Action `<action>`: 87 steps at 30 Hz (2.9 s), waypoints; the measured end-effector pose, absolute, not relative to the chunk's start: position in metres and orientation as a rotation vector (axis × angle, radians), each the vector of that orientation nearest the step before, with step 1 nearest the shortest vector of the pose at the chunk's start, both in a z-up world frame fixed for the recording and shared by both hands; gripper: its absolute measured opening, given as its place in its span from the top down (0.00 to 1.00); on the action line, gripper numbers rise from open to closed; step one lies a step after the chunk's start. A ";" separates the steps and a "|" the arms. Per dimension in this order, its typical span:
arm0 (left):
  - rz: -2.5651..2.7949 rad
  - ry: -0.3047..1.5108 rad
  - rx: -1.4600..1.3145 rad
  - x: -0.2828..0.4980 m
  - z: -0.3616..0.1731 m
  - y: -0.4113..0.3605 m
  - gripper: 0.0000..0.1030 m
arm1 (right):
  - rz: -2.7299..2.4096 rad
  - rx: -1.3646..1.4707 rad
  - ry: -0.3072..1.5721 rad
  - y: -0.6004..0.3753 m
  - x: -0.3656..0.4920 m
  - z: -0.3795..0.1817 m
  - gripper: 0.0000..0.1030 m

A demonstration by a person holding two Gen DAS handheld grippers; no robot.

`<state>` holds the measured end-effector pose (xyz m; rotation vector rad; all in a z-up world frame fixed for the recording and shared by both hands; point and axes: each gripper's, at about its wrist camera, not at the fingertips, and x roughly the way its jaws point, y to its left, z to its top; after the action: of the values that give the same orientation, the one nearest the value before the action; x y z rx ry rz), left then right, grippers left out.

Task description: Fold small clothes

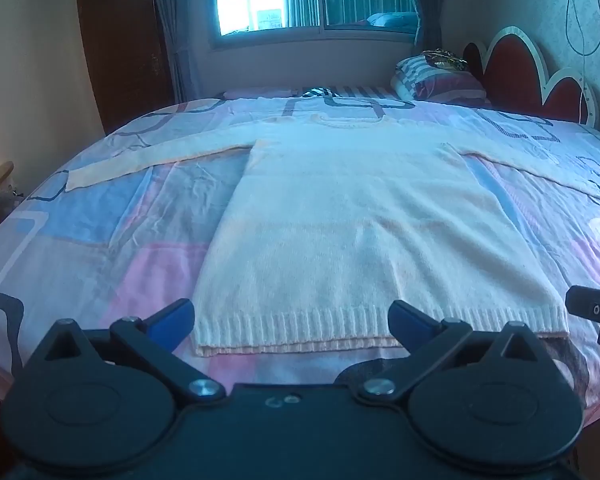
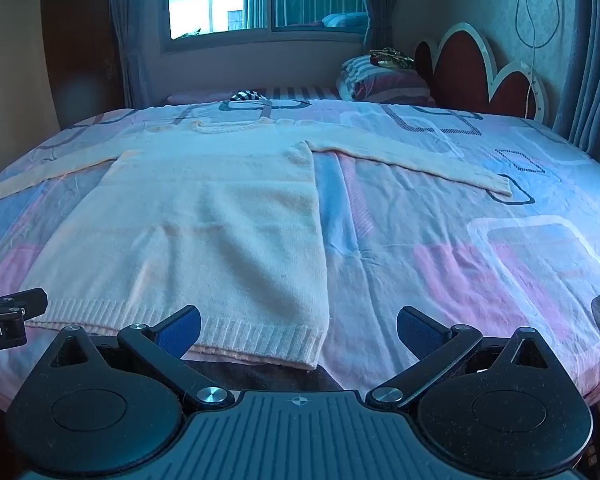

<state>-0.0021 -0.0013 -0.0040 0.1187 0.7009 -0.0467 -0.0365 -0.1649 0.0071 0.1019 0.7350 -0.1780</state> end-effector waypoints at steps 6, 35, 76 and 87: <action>-0.049 0.701 0.121 -0.001 -0.004 -0.003 0.01 | -0.175 0.104 0.738 -0.167 -0.037 0.006 0.00; -0.048 0.698 0.122 -0.003 -0.002 -0.002 0.01 | -0.192 0.108 0.731 -0.166 -0.041 0.011 0.00; -0.064 0.697 0.115 -0.003 0.000 0.003 0.01 | -0.205 0.103 0.731 -0.163 -0.038 0.013 0.00; -0.050 0.696 0.103 0.009 0.000 0.008 0.01 | -0.213 0.102 0.730 -0.166 -0.031 0.016 0.00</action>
<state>0.0086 0.0079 0.0001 0.1034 0.6961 -0.0496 -0.0310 -0.1660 0.0156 0.1018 0.7302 -0.2134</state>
